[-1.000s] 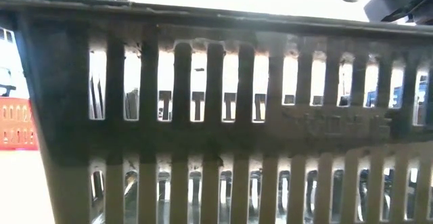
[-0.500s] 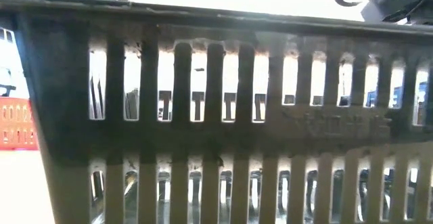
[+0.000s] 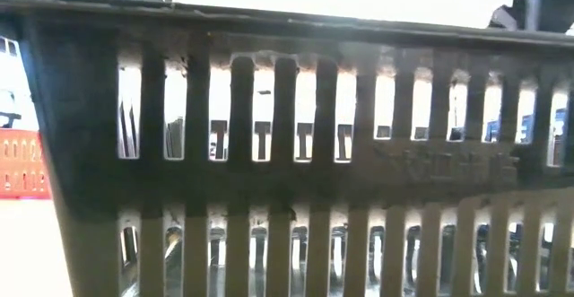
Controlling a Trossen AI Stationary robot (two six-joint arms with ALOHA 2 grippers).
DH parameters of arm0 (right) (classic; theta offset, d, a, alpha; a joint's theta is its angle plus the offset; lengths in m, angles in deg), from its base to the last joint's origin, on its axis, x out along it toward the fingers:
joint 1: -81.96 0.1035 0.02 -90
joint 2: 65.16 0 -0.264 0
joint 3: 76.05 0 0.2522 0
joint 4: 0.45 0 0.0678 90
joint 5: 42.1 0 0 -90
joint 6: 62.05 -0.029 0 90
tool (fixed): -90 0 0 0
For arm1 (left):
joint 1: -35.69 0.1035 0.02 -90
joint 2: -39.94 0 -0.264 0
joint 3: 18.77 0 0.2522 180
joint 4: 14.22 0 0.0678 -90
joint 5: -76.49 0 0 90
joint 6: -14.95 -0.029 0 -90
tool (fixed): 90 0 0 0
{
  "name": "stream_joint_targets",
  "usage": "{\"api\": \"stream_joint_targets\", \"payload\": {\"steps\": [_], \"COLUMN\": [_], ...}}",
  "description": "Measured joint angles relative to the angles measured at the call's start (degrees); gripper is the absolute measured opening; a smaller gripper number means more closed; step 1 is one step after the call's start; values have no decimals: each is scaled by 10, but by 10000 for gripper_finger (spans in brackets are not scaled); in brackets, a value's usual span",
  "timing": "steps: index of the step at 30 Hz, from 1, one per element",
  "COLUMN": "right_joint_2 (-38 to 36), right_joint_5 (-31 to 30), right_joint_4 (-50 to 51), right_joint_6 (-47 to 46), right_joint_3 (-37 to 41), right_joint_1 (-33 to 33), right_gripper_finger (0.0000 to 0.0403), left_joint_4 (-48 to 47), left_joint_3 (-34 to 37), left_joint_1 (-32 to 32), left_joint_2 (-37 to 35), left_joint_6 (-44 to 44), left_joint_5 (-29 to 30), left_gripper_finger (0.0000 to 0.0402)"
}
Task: Stack baskets by color
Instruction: Stack the bottom red bin on the middle red bin
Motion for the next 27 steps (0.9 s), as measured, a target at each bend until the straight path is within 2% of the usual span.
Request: {"api": "stream_joint_targets", "payload": {"steps": [4,6,16,23,27], "right_joint_2": [0,0,0,0,0], "right_joint_5": [-65,-76,-75,-70,-38], "right_joint_4": [-55,-102,-339,-447,-480], "right_joint_6": [49,86,257,334,348], "right_joint_3": [-11,-11,-11,-11,-11], "right_joint_1": [-1,-6,-45,-79,-104], "right_gripper_finger": [83,83,83,83,83], "left_joint_4": [-6,-14,-47,-90,-115], "left_joint_3": [0,0,0,0,0], "left_joint_1": [0,0,0,0,-11], "left_joint_2": [0,0,0,0,0], "left_joint_6": [0,0,2,2,2], "left_joint_5": [1,1,1,2,24], "left_gripper_finger": [124,124,124,124,124]}}
